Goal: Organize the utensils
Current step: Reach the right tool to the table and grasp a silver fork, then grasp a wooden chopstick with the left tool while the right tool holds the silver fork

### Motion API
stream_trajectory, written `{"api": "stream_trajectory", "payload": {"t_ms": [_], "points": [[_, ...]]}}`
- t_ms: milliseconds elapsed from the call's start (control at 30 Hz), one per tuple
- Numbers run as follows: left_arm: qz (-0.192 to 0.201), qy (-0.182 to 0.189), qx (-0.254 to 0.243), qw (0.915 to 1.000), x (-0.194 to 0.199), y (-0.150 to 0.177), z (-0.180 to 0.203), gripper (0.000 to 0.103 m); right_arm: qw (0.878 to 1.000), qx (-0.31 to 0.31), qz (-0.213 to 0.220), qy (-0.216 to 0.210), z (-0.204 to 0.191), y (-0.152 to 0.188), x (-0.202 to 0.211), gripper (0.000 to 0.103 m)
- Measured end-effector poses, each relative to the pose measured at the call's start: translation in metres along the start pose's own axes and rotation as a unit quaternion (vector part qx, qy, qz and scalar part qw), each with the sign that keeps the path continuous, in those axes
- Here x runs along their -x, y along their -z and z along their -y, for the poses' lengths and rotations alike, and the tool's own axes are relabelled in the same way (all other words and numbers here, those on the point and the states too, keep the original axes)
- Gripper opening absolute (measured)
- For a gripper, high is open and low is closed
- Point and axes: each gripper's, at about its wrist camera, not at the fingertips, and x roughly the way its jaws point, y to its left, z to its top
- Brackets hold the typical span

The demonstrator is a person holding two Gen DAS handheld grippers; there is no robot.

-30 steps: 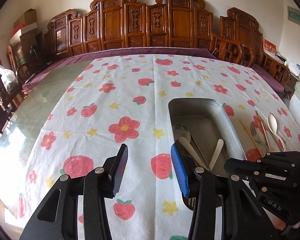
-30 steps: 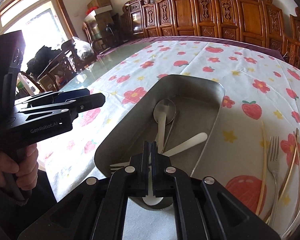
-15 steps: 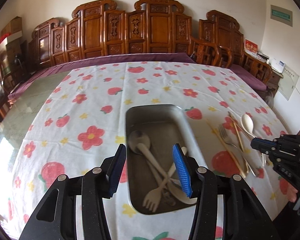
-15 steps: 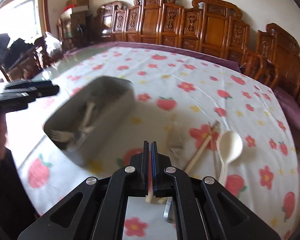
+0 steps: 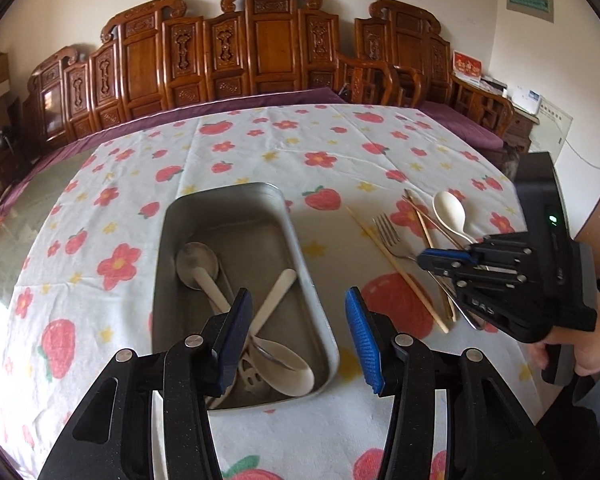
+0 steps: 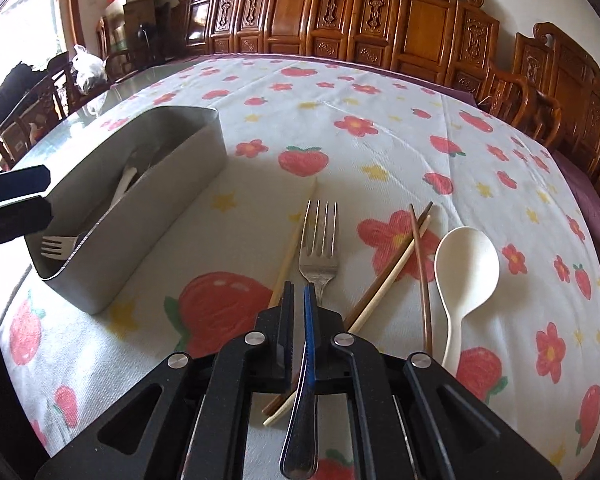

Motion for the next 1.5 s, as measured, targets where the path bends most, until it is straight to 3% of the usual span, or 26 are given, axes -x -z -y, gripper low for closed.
{"api": "stream_trajectory", "payload": {"t_ms": [133, 267, 367, 433, 733, 867, 1067, 1333, 1500], "points": [[-0.002, 0.006, -0.008, 0.9999, -0.001, 0.002, 0.010, 0.046, 1.000, -0.001, -0.011, 0.008, 0.002, 0.001, -0.007, 0.019], [-0.006, 0.010, -0.016, 0.9998, -0.004, 0.004, 0.017, 0.046, 1.000, -0.003, -0.025, 0.005, 0.004, 0.005, -0.013, 0.020], [-0.007, 0.011, -0.019, 0.9997, -0.005, 0.004, 0.020, 0.046, 1.000, -0.001, -0.026, 0.009, 0.003, 0.006, -0.013, 0.009], [-0.007, 0.011, -0.019, 0.9997, -0.004, 0.004, 0.022, 0.046, 1.000, -0.007, -0.027, 0.002, 0.004, 0.006, -0.012, 0.008], [-0.007, 0.002, -0.028, 0.9996, -0.007, 0.002, 0.038, 0.046, 0.998, -0.058, 0.035, -0.014, 0.031, 0.007, 0.030, 0.008], [-0.014, 0.003, -0.036, 0.9993, -0.013, 0.001, 0.051, 0.046, 0.996, -0.076, 0.040, -0.004, 0.049, 0.010, 0.038, 0.008], [-0.040, 0.008, -0.047, 0.9981, -0.040, 0.000, 0.078, 0.046, 0.995, -0.094, 0.041, 0.014, 0.067, 0.013, 0.041, 0.008], [-0.077, 0.004, -0.032, 0.9965, -0.082, -0.006, 0.091, 0.046, 0.995, -0.090, 0.051, 0.007, 0.067, 0.012, 0.046, 0.008], [-0.092, -0.013, -0.041, 0.9949, -0.101, -0.012, 0.096, 0.034, 0.994, -0.093, 0.053, 0.003, 0.068, 0.011, 0.049, 0.008]]}}
